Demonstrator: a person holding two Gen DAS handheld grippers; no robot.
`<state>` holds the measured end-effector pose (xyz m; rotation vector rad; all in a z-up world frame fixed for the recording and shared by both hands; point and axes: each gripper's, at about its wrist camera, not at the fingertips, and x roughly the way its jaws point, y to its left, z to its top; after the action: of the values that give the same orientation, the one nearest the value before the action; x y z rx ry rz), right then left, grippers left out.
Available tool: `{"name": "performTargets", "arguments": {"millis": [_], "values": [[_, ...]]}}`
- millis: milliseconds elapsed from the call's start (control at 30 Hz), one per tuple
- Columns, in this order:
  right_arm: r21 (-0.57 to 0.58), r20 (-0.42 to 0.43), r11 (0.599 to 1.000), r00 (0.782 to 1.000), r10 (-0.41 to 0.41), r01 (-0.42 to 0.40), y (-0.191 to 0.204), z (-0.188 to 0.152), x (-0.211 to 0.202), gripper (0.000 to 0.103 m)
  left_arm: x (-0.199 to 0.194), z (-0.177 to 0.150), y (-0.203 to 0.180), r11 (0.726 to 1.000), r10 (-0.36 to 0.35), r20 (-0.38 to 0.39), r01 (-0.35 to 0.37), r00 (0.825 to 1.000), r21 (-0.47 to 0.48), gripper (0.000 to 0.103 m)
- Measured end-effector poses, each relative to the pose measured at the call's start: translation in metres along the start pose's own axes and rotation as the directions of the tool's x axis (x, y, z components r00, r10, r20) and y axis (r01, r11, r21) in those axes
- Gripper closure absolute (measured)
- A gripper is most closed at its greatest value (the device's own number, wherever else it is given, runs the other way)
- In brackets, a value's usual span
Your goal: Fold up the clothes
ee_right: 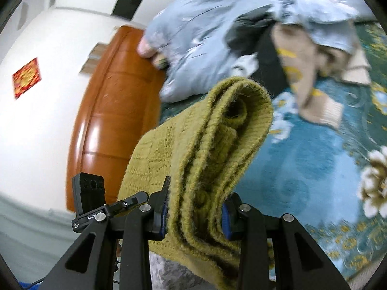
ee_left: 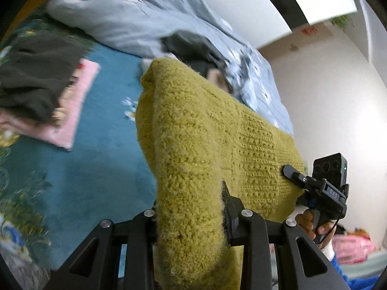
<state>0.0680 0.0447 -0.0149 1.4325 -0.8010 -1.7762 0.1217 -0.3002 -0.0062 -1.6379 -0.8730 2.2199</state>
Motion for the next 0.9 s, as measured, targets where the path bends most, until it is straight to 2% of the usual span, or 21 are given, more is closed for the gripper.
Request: {"name": "performTargets", "arguments": {"millis": [200, 400, 667, 900], "values": [[-0.038, -0.046, 0.996, 0.996, 0.08, -0.081, 0.019, -0.007, 0.023, 0.068, -0.036, -0.011, 0.008, 0.996, 0.079, 0.072, -0.076, 0.994, -0.044, 0.07], [-0.034, -0.066, 0.996, 0.995, 0.08, -0.082, 0.017, -0.01, 0.036, 0.068, -0.04, -0.019, 0.016, 0.994, 0.084, 0.088, -0.077, 0.993, -0.083, 0.07], [-0.013, -0.062, 0.999, 0.998, 0.032, -0.033, 0.021, -0.01, 0.046, 0.068, -0.045, -0.016, 0.046, 0.995, 0.034, 0.061, -0.028, 0.998, -0.099, 0.07], [0.011, -0.051, 0.999, 0.998, -0.036, 0.037, 0.049, -0.002, 0.095, 0.068, -0.053, 0.018, 0.097, 0.995, -0.024, 0.021, 0.026, 0.999, -0.092, 0.07]]}}
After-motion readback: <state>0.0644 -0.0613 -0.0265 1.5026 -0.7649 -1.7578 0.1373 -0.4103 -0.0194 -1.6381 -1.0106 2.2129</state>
